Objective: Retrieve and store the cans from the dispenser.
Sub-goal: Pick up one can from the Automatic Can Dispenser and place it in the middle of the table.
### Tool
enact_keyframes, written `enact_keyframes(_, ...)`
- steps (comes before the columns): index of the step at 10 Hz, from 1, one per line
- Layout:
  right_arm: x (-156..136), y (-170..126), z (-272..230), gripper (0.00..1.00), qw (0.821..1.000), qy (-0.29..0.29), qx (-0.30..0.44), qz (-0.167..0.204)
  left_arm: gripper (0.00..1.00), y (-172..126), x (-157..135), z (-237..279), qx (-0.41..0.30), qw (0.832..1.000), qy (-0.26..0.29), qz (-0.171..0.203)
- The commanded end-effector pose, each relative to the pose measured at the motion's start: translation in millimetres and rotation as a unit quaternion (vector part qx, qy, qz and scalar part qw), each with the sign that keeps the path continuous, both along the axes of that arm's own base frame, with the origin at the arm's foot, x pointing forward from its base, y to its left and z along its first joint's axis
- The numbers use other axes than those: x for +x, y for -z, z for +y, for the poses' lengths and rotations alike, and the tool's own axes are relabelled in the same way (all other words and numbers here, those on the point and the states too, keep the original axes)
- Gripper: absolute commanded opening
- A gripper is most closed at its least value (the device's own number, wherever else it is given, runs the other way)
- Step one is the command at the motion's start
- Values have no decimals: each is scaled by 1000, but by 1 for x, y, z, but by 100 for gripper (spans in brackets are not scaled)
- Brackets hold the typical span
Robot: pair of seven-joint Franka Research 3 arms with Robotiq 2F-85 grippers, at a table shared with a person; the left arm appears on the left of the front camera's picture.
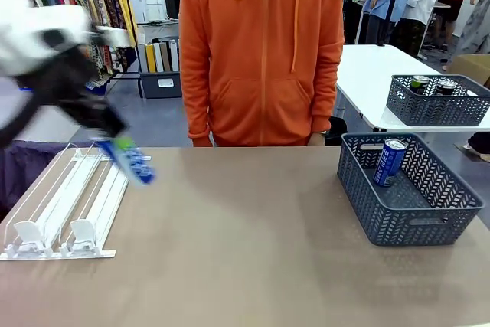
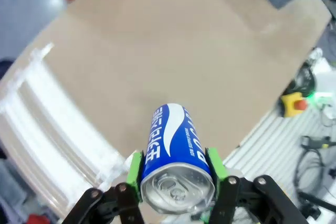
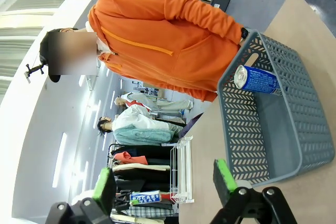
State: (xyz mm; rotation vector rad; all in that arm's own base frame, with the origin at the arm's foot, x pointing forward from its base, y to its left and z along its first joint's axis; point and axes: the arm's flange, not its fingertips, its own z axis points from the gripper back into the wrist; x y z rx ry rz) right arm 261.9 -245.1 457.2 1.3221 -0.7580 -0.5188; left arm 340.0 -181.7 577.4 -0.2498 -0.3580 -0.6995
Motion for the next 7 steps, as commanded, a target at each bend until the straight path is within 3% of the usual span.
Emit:
enact_keyframes(1, 2, -1, 1, 100, 1000, 1, 2, -12, 0, 2, 58, -82, 44, 998, 11, 33)
enact_keyframes(2, 2, -1, 1, 100, 1000, 1, 2, -12, 0, 20, 73, -143, 33, 997, -53, 53)
enact_keyframes(4, 2, -1, 1, 100, 1000, 1, 2, -12, 0, 75, 93, -244, 36, 994, -90, 49)
enact_keyframes(6, 2, -1, 1, 100, 1000, 1, 2, -12, 0, 126, 110, -275, 71, 992, -108, -12)
enact_keyframes(7, 2, -1, 1, 100, 1000, 1, 2, -12, 0, 146, 117, -281, 99, 990, -96, 24)
